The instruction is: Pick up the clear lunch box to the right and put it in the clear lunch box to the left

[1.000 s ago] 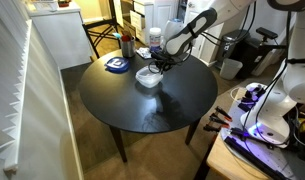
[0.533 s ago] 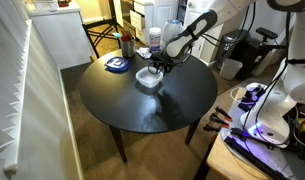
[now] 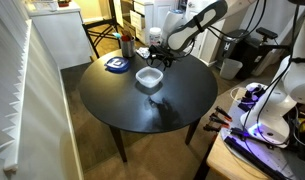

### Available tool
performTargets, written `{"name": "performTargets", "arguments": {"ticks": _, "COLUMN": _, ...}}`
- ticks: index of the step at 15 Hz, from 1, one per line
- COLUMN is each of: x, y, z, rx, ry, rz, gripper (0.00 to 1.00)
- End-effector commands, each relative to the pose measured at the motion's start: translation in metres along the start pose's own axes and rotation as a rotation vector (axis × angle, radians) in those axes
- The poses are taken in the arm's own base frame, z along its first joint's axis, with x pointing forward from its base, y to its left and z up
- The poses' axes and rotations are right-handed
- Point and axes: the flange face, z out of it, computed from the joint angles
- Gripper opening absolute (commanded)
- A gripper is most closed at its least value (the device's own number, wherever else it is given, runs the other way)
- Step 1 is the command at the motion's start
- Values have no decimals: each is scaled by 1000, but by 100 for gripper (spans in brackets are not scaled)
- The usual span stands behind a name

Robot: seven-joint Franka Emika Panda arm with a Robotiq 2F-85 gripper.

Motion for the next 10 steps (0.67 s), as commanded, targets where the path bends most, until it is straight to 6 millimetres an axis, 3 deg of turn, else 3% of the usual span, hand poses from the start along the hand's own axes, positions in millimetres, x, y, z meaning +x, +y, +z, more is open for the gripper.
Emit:
{"name": "performTargets", "arguments": {"ticks": 1, "x": -6, "y": 5, "z": -21, "rx": 29, "ry": -7, "rz": -26, "gripper": 100}}
{"name": "performTargets", "arguments": {"ticks": 3, "x": -9, "y": 4, "z": -25, "rx": 26, "ry": -16, "rz": -50, "gripper": 100}}
{"name": "performTargets", "arguments": {"ticks": 4, "x": -7, "y": -5, "z": -15, "rx": 25, "ry": -7, "rz": -23, "gripper": 100}}
{"name": "performTargets", "arguments": {"ticks": 10, "x": -10, "y": -5, "z": -17, "rx": 28, "ry": -10, "rz": -30, "gripper": 100}}
